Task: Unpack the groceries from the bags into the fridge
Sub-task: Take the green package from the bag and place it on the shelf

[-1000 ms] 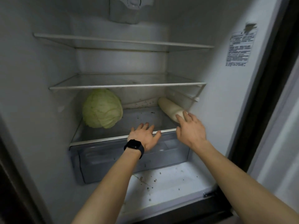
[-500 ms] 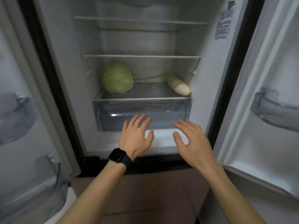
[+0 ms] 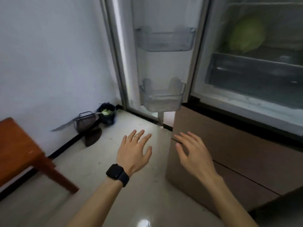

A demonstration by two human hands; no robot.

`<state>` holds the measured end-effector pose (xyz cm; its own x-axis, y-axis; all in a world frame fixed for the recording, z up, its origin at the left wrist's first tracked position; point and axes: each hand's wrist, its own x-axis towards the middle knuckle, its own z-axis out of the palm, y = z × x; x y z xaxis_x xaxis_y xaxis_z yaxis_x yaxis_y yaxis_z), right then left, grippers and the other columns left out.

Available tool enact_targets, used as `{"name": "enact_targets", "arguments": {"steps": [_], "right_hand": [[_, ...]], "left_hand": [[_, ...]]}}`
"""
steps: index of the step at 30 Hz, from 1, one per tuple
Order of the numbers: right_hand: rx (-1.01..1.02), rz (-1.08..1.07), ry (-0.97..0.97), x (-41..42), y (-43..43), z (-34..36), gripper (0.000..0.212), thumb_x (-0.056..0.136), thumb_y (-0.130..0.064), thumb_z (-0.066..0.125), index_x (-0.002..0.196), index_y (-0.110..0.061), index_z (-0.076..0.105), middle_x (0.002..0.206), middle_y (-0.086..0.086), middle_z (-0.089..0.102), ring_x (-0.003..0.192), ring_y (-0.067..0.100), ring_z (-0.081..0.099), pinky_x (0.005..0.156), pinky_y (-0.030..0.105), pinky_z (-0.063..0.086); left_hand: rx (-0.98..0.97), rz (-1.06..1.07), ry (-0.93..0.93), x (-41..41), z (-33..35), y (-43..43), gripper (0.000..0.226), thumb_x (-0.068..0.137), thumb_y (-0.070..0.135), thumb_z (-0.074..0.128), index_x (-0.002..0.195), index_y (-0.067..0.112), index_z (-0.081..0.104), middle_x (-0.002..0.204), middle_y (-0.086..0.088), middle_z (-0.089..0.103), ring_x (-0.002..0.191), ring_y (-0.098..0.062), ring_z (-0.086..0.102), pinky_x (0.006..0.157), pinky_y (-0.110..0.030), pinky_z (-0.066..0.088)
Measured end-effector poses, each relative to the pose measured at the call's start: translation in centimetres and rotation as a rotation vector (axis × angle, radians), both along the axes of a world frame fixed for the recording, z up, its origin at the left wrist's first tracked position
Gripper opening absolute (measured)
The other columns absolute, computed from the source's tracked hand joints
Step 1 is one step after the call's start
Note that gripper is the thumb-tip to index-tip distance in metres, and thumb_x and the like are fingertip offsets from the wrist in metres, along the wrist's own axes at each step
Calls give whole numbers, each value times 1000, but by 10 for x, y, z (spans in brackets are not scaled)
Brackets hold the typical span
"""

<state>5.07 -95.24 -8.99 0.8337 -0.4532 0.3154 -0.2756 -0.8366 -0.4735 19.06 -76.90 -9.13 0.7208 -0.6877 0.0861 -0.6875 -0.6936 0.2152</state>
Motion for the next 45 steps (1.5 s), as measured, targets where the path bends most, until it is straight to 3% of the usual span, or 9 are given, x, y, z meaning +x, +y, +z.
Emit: {"name": "enact_targets", "arguments": {"steps": [7,13,21,32,45], "right_hand": [[-31,410,95,78,188,-12,39,102,-42,47,139,-36,56,147,-9,52,144,17,32,119,34,25],[-79,645,92,108,382,-8,40,102,-45,44,140,-38,55,146,-12,53,143,15,33,117,32,26],[-89,870,69,120,621,0,39,100,-45,47,136,-36,59,135,-12,62,135,17,43,112,33,35],[-52,1051,74,171,804,2,38,99,-43,51,136,-35,59,136,-12,60,136,18,41,110,37,36],[30,1271,142,338,1008,-23,35,100,-39,54,134,-31,61,126,-7,66,127,24,48,98,44,49]], "left_hand": [[50,436,24,-2,-13,242,54,97,53,35,149,37,36,156,4,37,146,-22,27,118,-45,23],[29,692,-5,-37,-3,448,51,98,48,41,148,36,40,154,7,39,146,-18,27,119,-42,20],[-30,921,-58,-80,-8,687,42,97,45,47,136,32,56,133,7,60,126,-16,50,106,-35,40],[-62,1101,-87,-63,-14,868,41,97,45,48,136,33,55,133,8,60,123,-16,51,103,-35,43],[-10,1298,-38,72,-18,1041,38,95,46,48,131,37,57,127,9,62,116,-18,55,95,-37,48]]}}
